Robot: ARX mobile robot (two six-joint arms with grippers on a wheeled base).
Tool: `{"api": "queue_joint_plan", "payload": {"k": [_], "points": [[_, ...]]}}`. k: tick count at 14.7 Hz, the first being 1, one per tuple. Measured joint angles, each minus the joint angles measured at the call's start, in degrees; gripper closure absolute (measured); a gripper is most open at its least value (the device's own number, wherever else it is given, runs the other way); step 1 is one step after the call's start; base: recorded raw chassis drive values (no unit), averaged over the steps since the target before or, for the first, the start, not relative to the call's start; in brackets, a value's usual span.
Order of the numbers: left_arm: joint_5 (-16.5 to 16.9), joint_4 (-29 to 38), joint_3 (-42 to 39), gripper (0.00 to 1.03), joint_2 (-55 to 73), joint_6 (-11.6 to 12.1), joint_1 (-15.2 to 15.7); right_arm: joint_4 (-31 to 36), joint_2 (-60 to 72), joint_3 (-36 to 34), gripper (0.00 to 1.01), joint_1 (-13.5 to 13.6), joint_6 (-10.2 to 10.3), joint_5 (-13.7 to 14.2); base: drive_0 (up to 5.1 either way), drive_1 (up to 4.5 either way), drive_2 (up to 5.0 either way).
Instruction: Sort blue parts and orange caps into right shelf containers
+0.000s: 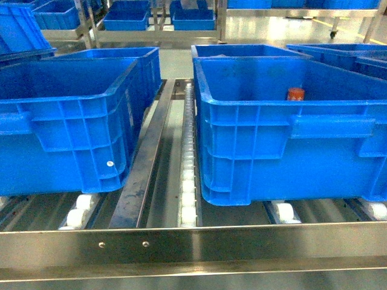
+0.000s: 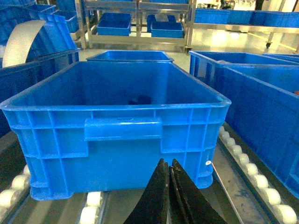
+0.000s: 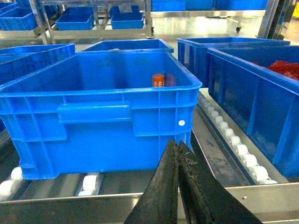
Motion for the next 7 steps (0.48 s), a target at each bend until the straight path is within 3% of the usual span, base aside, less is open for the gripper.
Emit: {"api": "queue_joint_plan", "payload": {"k": [2,7], "points": [[0.0,2.8,-2.2,1.01,-0.7,0.0,0.0,-3.0,-3.4,0.0,0.99,0.0,0.0,0.0,0.0,0.00,0.0],[0.0,-9.5,-3.1,1.01,-13.3,0.0,0.0,-12.5,-13.3,0.0,0.99,0.0,0.0,0.0,0.0,0.00,0.0]]}}
